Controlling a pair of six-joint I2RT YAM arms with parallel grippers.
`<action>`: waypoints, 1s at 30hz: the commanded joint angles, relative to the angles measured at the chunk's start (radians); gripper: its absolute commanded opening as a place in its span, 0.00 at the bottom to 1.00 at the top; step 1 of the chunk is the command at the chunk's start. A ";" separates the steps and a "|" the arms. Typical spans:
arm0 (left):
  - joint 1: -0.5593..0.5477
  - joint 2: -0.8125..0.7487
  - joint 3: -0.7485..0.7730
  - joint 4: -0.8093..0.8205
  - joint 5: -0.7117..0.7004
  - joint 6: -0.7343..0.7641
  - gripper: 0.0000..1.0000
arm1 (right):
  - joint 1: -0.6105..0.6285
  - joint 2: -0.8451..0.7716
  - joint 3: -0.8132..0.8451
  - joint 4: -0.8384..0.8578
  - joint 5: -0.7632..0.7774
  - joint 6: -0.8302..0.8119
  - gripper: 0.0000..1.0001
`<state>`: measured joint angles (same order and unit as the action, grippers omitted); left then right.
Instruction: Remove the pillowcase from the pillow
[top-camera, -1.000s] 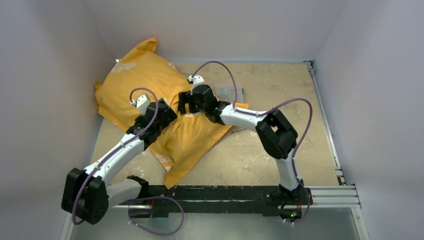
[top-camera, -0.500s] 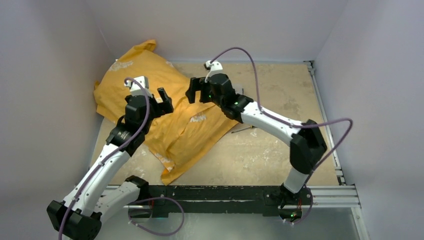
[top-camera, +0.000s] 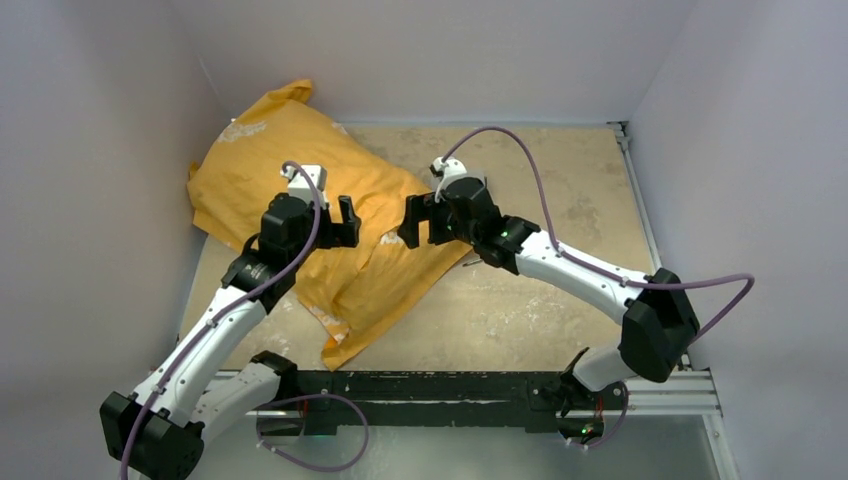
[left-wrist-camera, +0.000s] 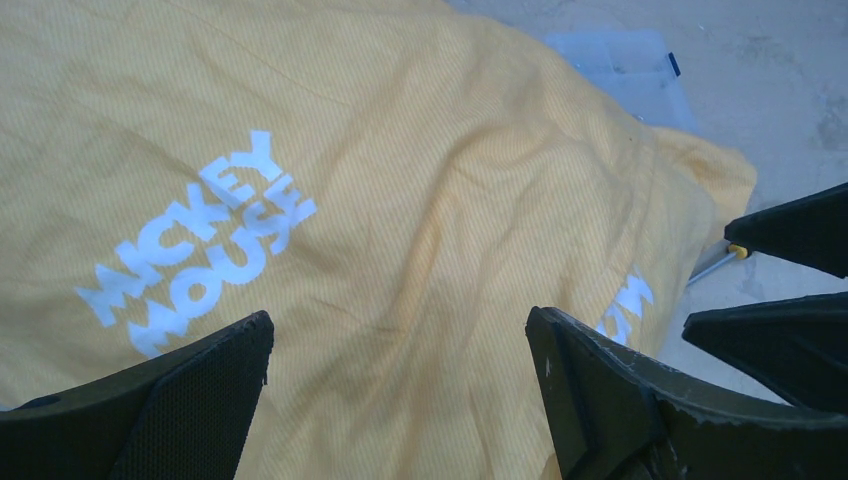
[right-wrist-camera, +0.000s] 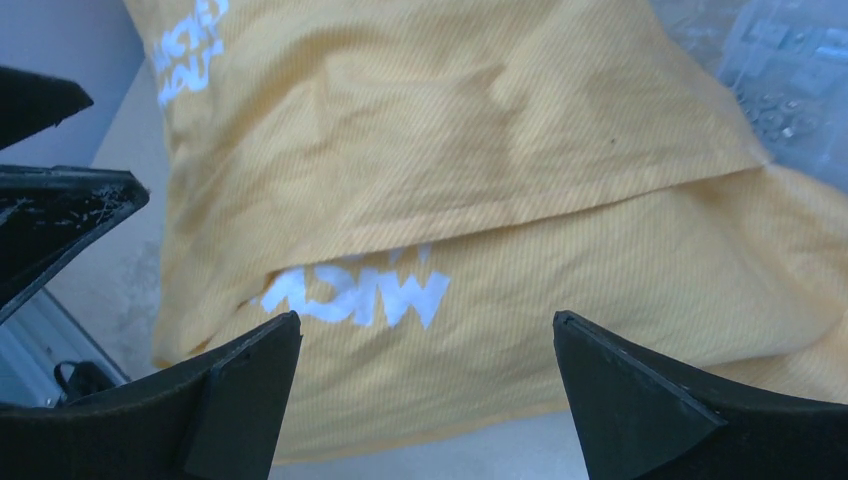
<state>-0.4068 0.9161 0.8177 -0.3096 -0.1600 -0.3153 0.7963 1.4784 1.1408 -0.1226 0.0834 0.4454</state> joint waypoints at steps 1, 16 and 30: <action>-0.005 -0.016 -0.018 0.029 0.078 0.024 0.99 | 0.008 -0.044 -0.025 0.073 -0.142 0.017 0.99; -0.018 -0.035 -0.035 0.034 0.095 0.026 0.99 | 0.056 0.154 0.059 0.085 -0.100 0.079 0.97; -0.026 -0.032 -0.043 0.043 0.122 0.028 0.99 | 0.073 0.210 0.062 -0.139 0.194 0.257 0.65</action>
<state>-0.4271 0.8951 0.7868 -0.3073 -0.0643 -0.3023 0.8688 1.6958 1.2045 -0.1589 0.1738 0.6289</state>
